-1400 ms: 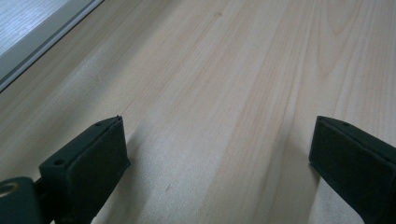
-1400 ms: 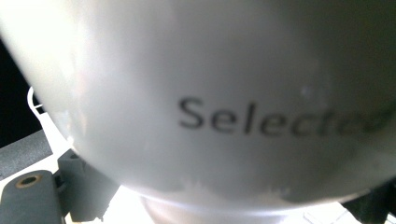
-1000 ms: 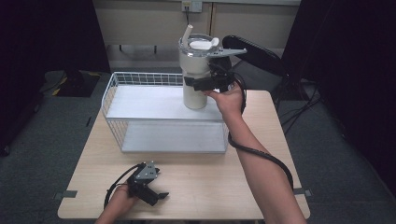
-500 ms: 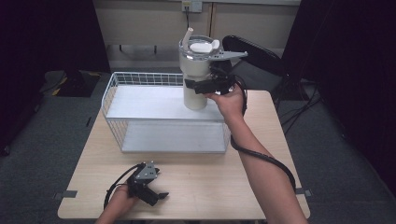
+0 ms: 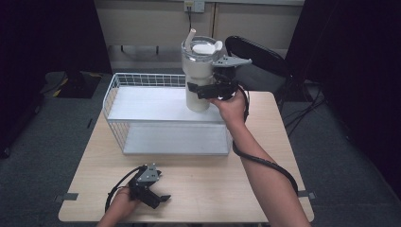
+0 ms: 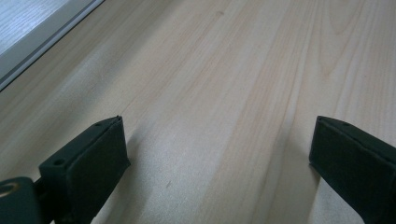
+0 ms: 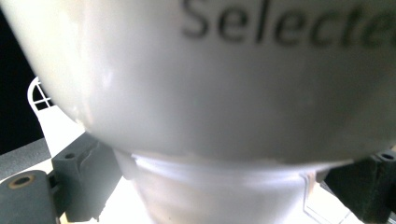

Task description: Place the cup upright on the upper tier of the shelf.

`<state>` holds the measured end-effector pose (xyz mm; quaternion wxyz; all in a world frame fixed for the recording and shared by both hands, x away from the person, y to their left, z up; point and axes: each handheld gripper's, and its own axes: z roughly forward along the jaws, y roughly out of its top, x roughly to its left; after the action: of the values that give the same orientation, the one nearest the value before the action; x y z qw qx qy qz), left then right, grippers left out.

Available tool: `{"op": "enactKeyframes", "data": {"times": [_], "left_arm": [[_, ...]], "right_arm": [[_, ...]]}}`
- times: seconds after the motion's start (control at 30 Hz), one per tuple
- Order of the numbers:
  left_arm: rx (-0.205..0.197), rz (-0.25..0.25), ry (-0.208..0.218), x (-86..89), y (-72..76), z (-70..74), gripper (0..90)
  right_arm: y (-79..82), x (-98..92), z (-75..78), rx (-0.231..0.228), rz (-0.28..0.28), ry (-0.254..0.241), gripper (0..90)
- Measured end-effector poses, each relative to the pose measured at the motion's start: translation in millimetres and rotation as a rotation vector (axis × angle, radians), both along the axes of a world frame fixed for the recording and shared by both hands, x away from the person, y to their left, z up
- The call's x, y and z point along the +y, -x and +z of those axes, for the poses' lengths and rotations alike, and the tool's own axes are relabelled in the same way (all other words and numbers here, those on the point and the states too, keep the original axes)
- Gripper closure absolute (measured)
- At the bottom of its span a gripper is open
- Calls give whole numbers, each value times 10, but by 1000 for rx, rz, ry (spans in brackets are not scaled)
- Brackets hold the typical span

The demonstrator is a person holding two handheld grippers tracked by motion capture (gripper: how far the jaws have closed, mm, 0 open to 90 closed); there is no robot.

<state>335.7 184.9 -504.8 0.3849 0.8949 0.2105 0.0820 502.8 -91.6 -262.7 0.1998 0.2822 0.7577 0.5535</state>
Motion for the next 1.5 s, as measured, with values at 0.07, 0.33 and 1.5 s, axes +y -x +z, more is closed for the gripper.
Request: {"op": "enactKeyframes", "data": {"times": [0.07, 0.33, 1.5], "left_arm": [[0, 0, 0, 0, 0, 0, 37], [0, 3, 0, 1, 3, 0, 37], [0, 5, 2, 2, 5, -1, 35]], "right_arm": [[2, 1, -7, -1, -2, -1, 79], [50, 1, -63, 17, -22, 57, 83], [597, -417, -25, 48, 55, 90, 94]]}}
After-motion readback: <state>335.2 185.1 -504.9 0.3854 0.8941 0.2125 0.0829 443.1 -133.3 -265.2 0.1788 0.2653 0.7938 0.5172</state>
